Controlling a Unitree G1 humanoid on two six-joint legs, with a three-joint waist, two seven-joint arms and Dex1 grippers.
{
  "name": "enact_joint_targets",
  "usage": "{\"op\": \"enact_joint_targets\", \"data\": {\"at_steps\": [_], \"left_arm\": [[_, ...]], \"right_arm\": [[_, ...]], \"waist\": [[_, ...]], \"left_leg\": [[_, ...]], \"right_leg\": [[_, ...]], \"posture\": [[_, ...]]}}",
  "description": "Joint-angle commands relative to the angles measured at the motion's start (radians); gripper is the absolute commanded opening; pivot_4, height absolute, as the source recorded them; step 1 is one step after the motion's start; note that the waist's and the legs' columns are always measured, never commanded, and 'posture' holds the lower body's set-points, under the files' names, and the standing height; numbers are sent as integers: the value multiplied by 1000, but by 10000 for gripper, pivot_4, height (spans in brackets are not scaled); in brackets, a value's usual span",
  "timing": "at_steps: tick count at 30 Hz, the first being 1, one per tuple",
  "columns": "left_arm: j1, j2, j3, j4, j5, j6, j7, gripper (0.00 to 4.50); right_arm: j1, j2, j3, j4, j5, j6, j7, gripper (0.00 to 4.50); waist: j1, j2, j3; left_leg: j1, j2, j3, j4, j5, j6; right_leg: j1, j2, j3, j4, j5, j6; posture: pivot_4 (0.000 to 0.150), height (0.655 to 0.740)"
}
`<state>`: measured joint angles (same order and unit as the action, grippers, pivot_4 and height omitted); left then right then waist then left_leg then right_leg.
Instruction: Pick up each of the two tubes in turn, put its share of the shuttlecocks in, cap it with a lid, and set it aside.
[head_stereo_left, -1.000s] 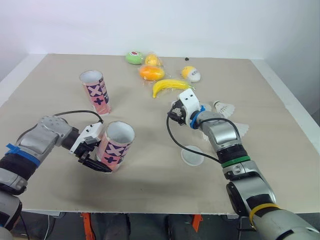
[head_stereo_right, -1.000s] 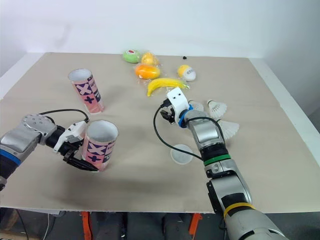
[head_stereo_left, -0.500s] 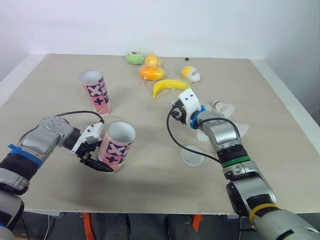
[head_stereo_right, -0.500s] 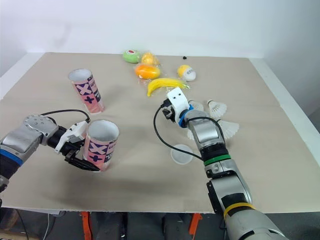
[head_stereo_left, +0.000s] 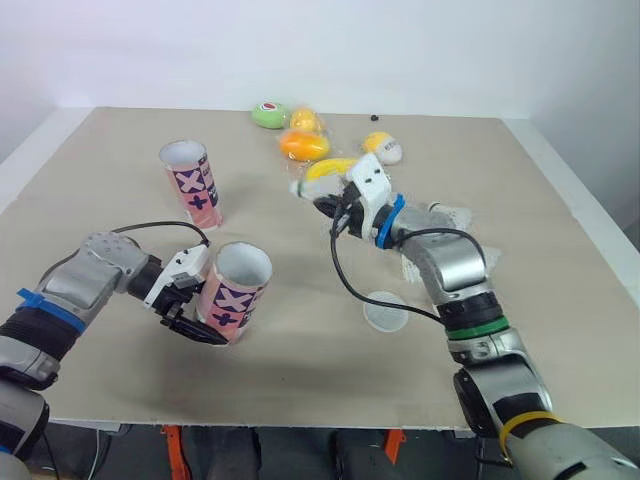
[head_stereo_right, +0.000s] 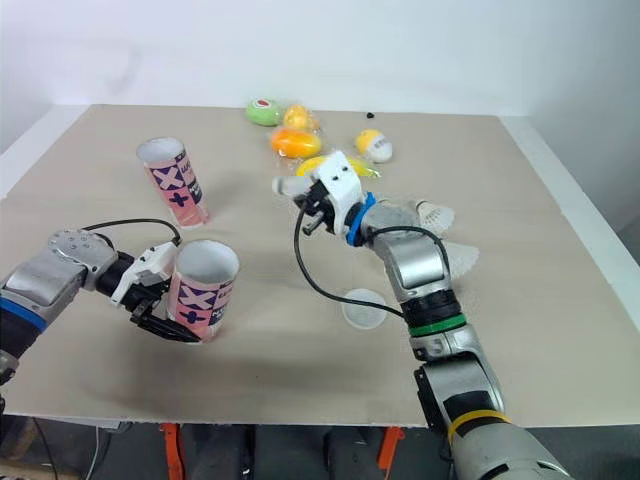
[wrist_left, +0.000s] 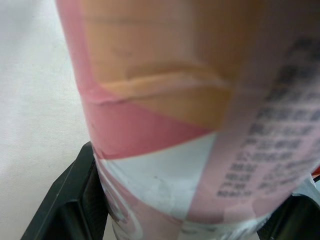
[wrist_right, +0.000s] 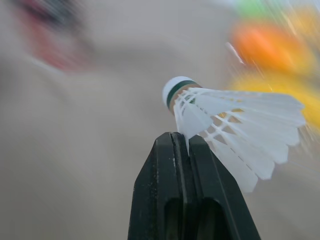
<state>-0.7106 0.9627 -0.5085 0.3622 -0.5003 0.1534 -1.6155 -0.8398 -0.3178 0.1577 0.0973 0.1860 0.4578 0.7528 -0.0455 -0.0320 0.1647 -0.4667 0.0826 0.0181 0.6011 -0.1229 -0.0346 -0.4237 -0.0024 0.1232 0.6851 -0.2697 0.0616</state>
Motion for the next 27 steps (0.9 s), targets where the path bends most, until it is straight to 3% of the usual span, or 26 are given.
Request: {"op": "enact_joint_targets", "data": {"at_steps": [1,4,7,17,20,27], "left_arm": [[0,2,24,-11,3,-1,1,32700],[-3,0,23,-4,4,-3,1,32700],[-8,-4,21,1,5,-5,1,32700],[-22,-15,10,18,13,-16,1,32700],[-27,-15,6,23,15,-18,1,32700],[-35,-14,-3,31,15,-26,1,32700]], "right_arm": [[4,-118,2,-283,155,17,246,105],[-11,-233,5,-394,237,64,388,105],[-61,-326,47,-424,220,49,484,105],[-192,-241,229,-290,83,-16,508,105],[-220,-234,232,-282,100,4,548,9754],[-222,-254,123,-330,260,172,582,42353]], "waist": [[2,0,0],[3,0,0],[3,1,1],[0,1,1],[2,1,1],[2,1,1]], "left_leg": [[0,0,0,0,0,0],[0,0,0,0,0,0],[0,1,-1,1,0,0],[1,1,0,2,1,-1],[1,1,0,2,1,-1],[1,1,-1,1,0,-1]], "right_leg": [[0,0,0,0,0,0],[0,0,0,0,0,0],[0,0,-2,0,-1,-1],[0,0,-2,0,-1,-1],[0,0,-2,0,0,-1],[0,0,-4,1,0,-2]], "posture": [[1500,7321],[1500,7321],[1500,7321],[1500,7321],[1500,7321],[1500,7321]]}}
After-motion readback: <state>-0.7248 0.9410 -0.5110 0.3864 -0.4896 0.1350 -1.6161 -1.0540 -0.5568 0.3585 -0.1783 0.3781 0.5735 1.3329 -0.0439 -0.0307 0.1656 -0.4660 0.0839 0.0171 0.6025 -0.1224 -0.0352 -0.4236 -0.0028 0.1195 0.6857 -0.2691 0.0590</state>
